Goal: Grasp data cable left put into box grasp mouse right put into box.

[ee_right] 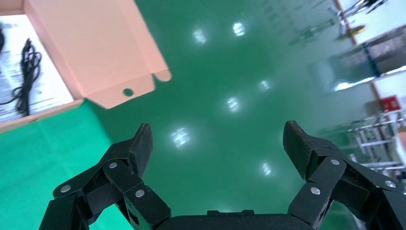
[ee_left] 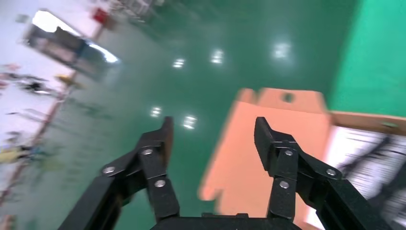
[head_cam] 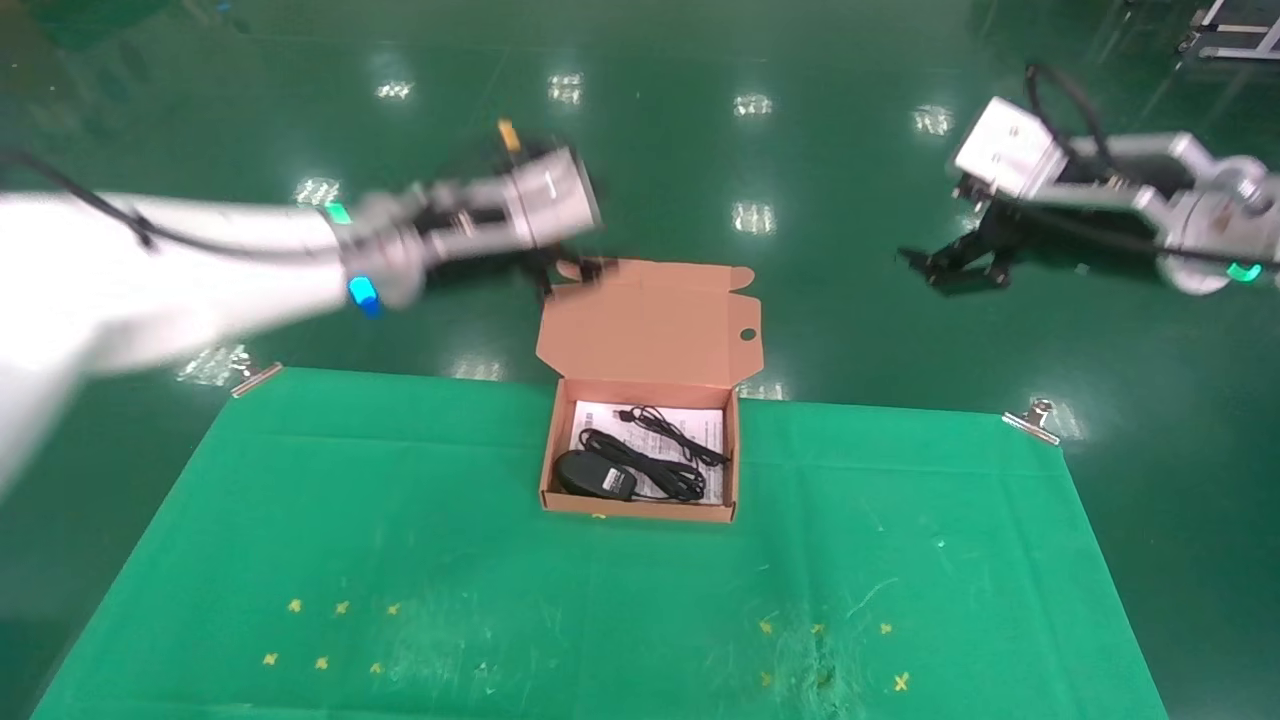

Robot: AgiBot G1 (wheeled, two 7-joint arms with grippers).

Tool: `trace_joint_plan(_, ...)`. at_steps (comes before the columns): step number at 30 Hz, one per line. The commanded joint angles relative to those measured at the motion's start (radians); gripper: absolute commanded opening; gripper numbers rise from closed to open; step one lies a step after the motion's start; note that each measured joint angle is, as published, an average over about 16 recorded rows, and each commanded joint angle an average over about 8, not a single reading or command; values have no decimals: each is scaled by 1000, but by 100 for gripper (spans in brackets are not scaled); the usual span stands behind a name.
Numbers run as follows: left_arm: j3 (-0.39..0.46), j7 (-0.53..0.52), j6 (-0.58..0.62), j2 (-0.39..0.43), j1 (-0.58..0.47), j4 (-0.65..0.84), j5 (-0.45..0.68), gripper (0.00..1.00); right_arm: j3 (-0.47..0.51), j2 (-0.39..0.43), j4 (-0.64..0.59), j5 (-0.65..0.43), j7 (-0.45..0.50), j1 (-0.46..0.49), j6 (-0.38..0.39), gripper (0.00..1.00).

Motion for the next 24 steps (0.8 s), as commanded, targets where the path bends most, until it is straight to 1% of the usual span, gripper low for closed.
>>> trace_joint_plan(1, -13, -4, -10, -12, -22, -13, -11, 100, -5, -2, 9, -15, -13, 23, -10, 100)
trace_joint_plan(4, -41, -21, 4, -38, -18, -41, -38, 100, 13, -1, 17, -2, -24, 20, -34, 100)
trace_joint_plan(6, -58, -35, 27, -55, 0, -60, -55, 100, 34, 2, 22, 22, -32, 1, -55, 100)
trace_joint_plan(24, -226, -182, 264, -237, 188, -262, -228, 100, 290, 41, 80, 301, -126, -225, -304, 100)
